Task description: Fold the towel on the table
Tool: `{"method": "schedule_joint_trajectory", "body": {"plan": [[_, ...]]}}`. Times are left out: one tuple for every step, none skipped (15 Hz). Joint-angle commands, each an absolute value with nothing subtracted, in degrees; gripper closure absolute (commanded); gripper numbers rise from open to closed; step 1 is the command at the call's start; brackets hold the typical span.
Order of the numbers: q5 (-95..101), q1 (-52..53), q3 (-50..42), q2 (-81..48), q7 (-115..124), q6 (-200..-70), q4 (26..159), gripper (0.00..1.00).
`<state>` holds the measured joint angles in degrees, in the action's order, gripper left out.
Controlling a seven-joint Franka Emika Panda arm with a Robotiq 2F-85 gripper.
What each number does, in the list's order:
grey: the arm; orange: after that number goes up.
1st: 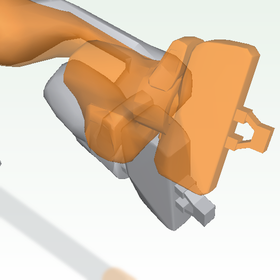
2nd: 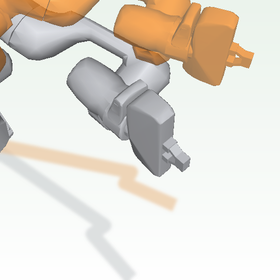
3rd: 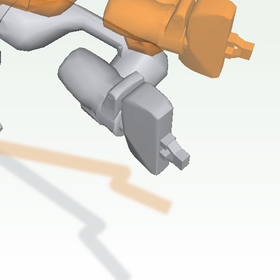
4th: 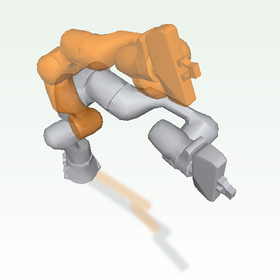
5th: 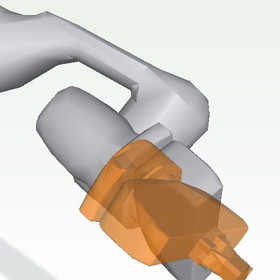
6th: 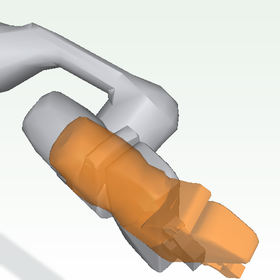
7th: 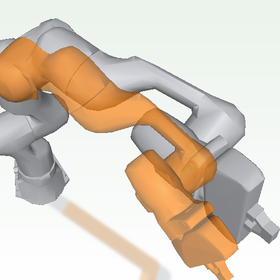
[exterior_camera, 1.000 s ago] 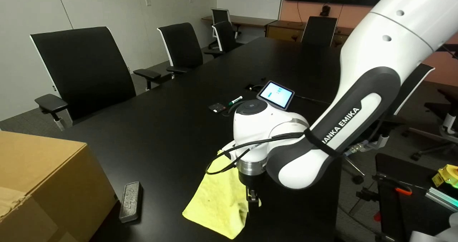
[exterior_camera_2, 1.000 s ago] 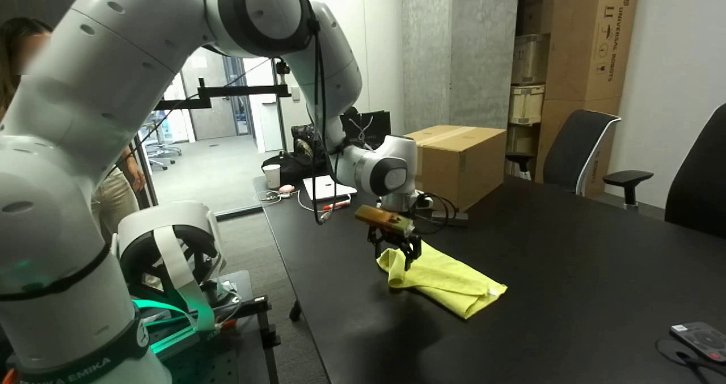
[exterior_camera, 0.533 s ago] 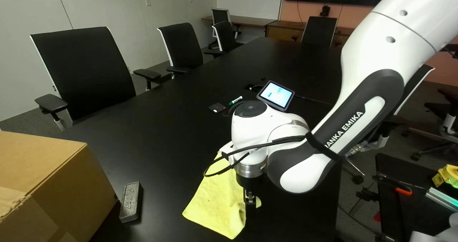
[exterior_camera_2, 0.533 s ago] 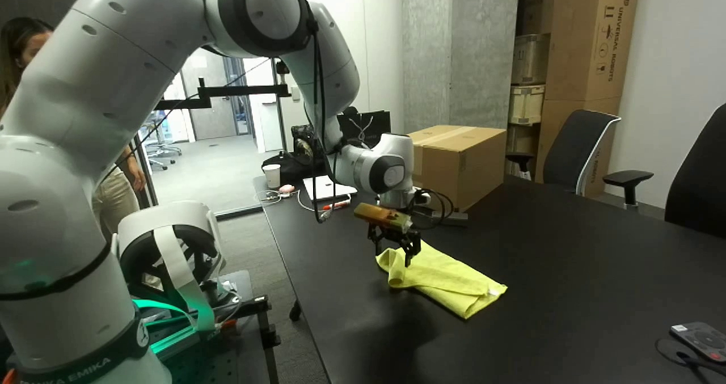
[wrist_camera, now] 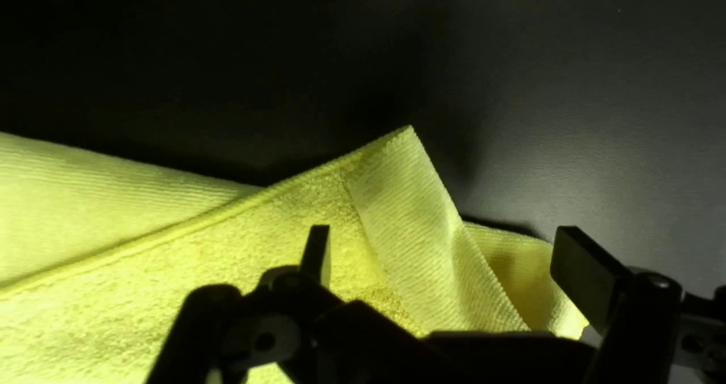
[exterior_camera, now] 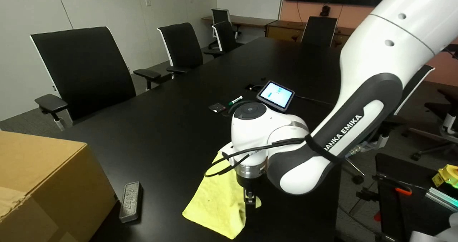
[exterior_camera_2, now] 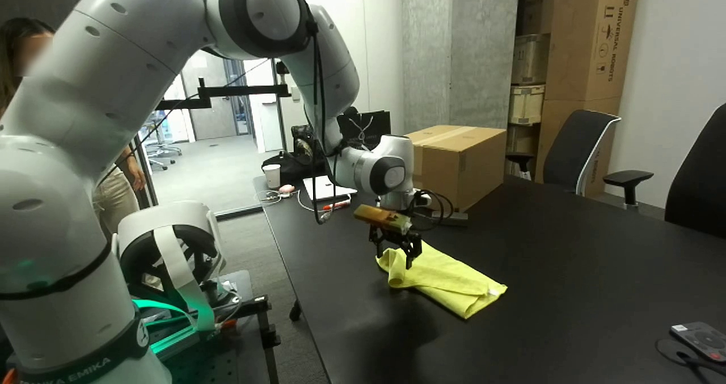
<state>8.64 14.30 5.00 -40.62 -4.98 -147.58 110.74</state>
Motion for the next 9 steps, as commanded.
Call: {"method": "schedule_joint_trajectory", "body": {"plan": [[9.47, 14.15, 4.72, -42.5, -4.1, -147.43, 108.49, 0.0], [9.41, 14.03, 4.75, -42.86, -4.25, -147.36, 108.28, 0.0], [9.39, 13.99, 4.75, -43.3, -4.32, -147.32, 107.91, 0.0], [9.36, 13.94, 4.77, -43.67, -4.37, -147.29, 107.6, 0.0], [9.34, 13.89, 4.8, -43.91, -4.46, -147.3, 107.46, 0.0], [9.24, 13.8, 4.91, -44.13, -4.56, -147.29, 107.22, 0.06], [9.19, 13.79, 4.92, -44.39, -4.52, -147.17, 106.93, 0.19], [9.17, 13.75, 4.95, -44.58, -4.58, -147.24, 106.81, 0.3], [9.14, 13.7, 4.98, -44.67, -4.63, -147.19, 106.66, 0.31]]}}
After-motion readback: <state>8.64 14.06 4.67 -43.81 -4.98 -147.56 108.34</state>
